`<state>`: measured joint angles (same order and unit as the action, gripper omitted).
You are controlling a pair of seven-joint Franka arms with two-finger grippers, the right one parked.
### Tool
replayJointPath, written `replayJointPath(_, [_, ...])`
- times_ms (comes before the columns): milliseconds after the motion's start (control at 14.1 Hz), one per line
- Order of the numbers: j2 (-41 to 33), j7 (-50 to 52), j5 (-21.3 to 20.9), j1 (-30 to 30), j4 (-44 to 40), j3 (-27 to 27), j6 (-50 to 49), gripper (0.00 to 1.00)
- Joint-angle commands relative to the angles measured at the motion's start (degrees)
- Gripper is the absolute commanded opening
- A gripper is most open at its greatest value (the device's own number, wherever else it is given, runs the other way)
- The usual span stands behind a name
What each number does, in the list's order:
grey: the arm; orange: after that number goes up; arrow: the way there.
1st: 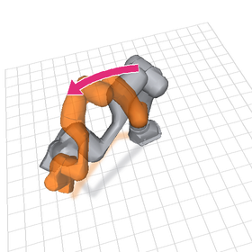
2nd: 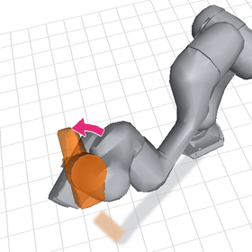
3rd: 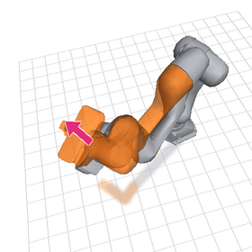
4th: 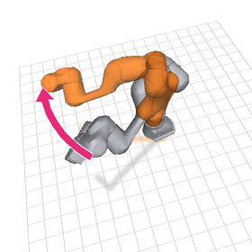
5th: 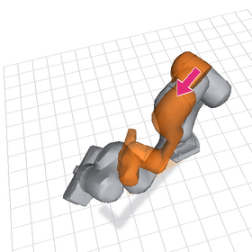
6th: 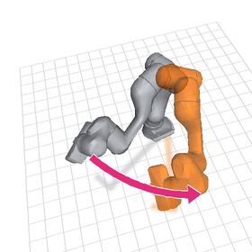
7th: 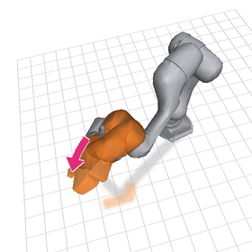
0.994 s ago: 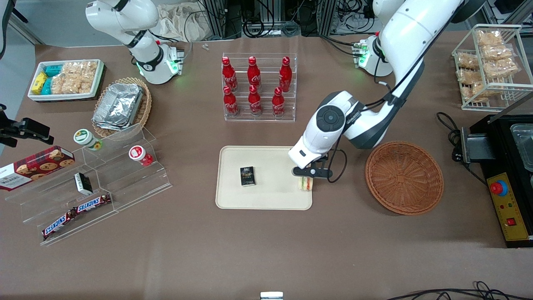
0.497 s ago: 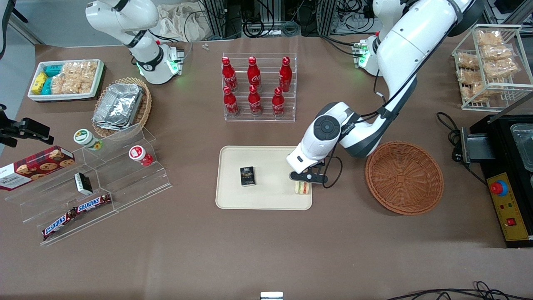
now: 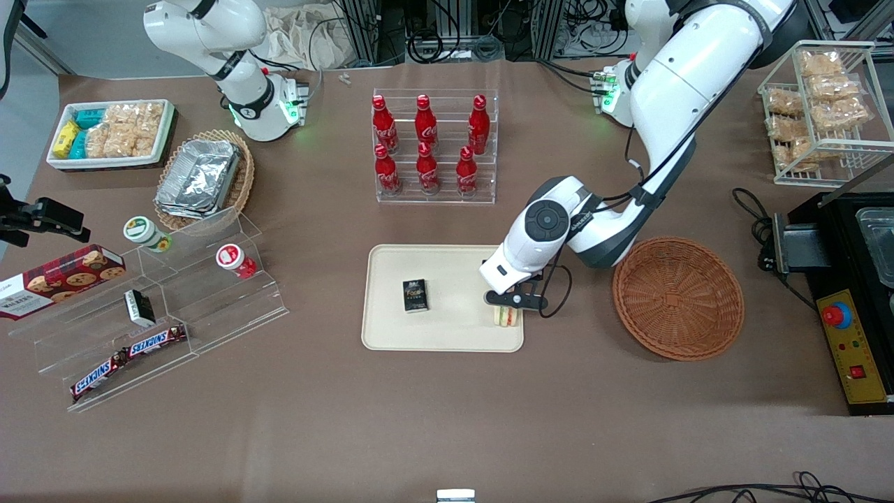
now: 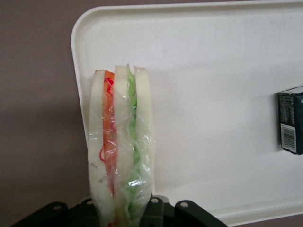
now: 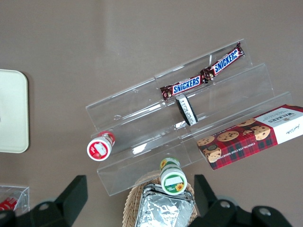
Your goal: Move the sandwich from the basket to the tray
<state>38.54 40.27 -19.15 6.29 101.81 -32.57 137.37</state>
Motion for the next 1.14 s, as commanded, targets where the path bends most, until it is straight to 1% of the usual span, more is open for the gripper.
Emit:
replayJointPath(0, [1.62,1.66,-1.51,0.74,-2.32,0.23,0.09,0.61])
replayJointPath(213, [1.71,1.92,-3.53,0.65,-2.41,0.23,0.09,0.99])
replayJointPath(426, [0.4,4.37,-3.18,-0.05,-2.23,0.14,-0.43,0.99])
replayJointPath(639, [-5.04,6.05,-2.39,-1.54,-2.41,-0.03,-2.18,0.99])
replayJointPath(710, [-7.06,6.05,-1.69,-2.15,-2.93,-0.12,-4.37,0.99])
replayJointPath(781, [-8.73,6.05,0.23,-2.42,-4.33,-0.12,-7.0,0.99])
replayJointPath(923, [-11.02,5.44,3.49,-2.77,-10.02,0.05,-15.59,0.99])
replayJointPath(1065, [-11.39,4.91,5.43,-5.49,-16.35,-0.38,-24.74,0.99])
